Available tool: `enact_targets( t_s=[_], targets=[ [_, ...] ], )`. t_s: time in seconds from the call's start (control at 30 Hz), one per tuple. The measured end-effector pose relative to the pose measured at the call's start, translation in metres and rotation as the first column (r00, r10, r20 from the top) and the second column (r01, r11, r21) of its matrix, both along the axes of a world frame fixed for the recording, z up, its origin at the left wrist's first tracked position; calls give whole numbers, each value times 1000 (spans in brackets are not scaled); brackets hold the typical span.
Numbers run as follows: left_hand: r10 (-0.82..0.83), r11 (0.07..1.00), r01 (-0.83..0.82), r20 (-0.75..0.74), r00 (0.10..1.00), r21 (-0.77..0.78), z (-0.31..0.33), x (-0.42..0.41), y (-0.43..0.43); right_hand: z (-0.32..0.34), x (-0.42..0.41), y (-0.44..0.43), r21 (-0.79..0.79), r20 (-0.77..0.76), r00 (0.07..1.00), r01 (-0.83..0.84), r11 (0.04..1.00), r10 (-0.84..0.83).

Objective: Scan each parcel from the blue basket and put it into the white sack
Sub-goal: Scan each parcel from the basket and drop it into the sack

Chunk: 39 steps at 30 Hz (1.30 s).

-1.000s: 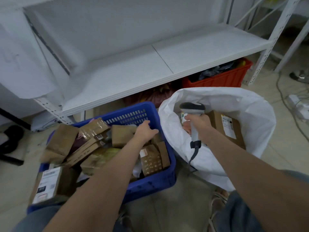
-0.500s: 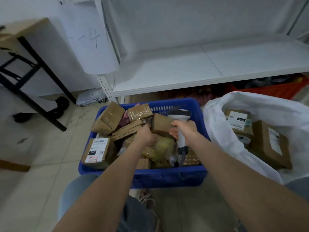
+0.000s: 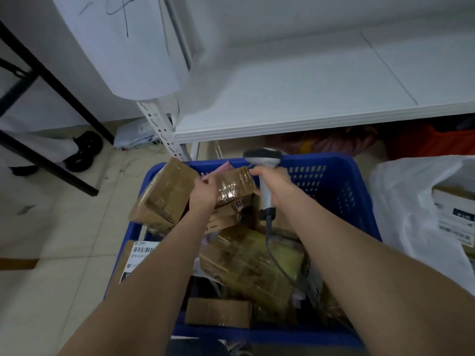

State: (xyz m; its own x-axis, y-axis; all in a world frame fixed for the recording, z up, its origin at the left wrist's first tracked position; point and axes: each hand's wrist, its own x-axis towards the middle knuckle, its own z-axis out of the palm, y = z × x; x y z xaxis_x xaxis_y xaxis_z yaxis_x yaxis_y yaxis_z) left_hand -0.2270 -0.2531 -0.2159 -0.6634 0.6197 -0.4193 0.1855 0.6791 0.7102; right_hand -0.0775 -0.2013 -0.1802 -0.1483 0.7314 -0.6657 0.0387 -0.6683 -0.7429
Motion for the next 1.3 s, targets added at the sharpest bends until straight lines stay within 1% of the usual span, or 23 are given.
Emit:
enact_targets(
  t_s=[0.1, 0.2, 0.27, 0.33, 0.4, 0.47, 0.53, 0.6, 0.7, 0.8, 0.87, 0.97, 1.07, 1.13, 1.23, 1.27, 1.3],
  targets=[
    [94, 995, -95, 87, 992, 10, -4, 0, 3, -14, -7, 4, 8, 25, 994, -104, 995, 104],
    [159, 984, -168, 137, 978, 57, 2, 4, 1, -11, -1, -7, 3, 1, 995, -98, 995, 98],
    [194, 973, -212, 179, 964, 88, 12, 12, -6, -2, 9, -14, 28, -16, 999, -42, 999, 43],
    [226, 954, -265, 252, 941, 137, 26, 25, -16, 11, 24, -24, 70, -15, 999, 38, 997, -37],
    [248, 931, -321, 348, 904, 173, 40, 39, -29, 24, 41, -37, 90, -7, 993, 122, 988, -122],
    [222, 919, -341, 457, 861, 197, 61, 57, -46, 39, 59, -58, 108, -8, 984, 176, 979, -176],
    [167, 940, -297, 530, 831, 170, 79, 75, -65, 54, 78, -85, 132, 29, 976, 208, 969, -214],
    [71, 952, -226, 572, 817, 206, 91, 91, -84, 66, 97, -111, 170, 51, 968, 235, 957, -246],
    [-27, 959, -134, 554, 832, 248, 107, 112, -116, 76, 123, -145, 231, 65, 957, 263, 937, -284],
    [-108, 957, -58, 534, 839, 285, 109, 126, -136, 79, 147, -168, 261, 94, 961, 228, 938, -259],
    [-140, 966, -10, 550, 823, 260, 111, 134, -147, 78, 163, -177, 265, 94, 966, 210, 941, -242],
    [-231, 963, 107, 548, 804, 248, 124, 150, -173, 84, 182, -194, 286, 85, 969, 200, 937, -233],
    [-283, 956, 186, 556, 781, 226, 117, 158, -186, 90, 192, -205, 335, 90, 963, 210, 918, -254],
    [-298, 950, 182, 569, 766, 253, 111, 162, -193, 93, 196, -212, 342, 56, 961, 236, 910, -271],
    [-265, 954, 115, 600, 755, 277, 102, 168, -201, 90, 201, -225, 303, -21, 953, 294, 907, -302],
    [-271, 954, 118, 626, 731, 276, 98, 170, -204, 85, 203, -230, 282, -34, 954, 296, 912, -299],
    [-294, 952, 155, 644, 707, 264, 95, 173, -206, 81, 204, -234, 267, -46, 956, 291, 919, -289]
  ],
)
